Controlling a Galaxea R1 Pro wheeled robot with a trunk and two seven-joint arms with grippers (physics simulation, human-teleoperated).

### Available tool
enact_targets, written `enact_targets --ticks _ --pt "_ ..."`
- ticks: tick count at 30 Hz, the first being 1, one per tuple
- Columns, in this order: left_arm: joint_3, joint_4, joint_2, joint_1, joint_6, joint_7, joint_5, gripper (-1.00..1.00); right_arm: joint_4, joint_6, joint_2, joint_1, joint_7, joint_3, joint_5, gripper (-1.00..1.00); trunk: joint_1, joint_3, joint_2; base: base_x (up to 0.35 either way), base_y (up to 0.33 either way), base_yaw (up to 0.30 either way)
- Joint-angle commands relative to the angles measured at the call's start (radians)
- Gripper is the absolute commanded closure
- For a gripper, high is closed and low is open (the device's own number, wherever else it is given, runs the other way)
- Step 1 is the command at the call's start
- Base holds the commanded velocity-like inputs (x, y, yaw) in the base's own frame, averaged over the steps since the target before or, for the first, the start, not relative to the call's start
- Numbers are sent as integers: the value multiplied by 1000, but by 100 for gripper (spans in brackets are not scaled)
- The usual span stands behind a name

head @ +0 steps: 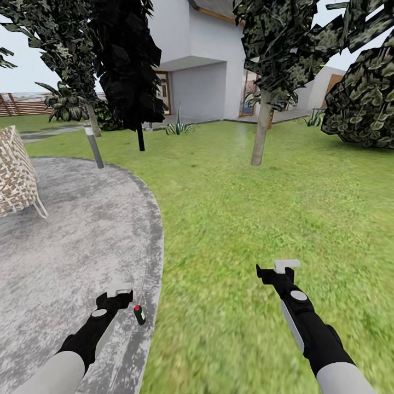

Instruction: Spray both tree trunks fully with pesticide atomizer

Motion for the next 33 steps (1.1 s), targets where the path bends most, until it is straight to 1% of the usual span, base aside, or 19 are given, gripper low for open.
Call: enact_targets --ticks 1,8,17,27,33 --pt "1 0 0 0 1 2 -1 -100 -2 6 0 0 -3 1 1 -100 0 -1 0 148 0 0" --pt "1 0 0 3 1 2 0 -100 -4 6 1 -1 -2 1 0 -100 0 -1 0 265 -90 0" --pt "0 0 -2 4 -1 2 3 -100 -4 6 1 -1 -2 1 -1 -100 0 -1 0 180 -220 50" --pt "0 0 -3 4 -1 2 4 -100 -4 6 1 0 -2 2 -2 -100 0 -1 0 26 -268 245" --pt "1 0 -4 4 -1 2 5 -100 -5 6 1 0 -2 2 -2 -100 0 -1 0 160 -254 277"
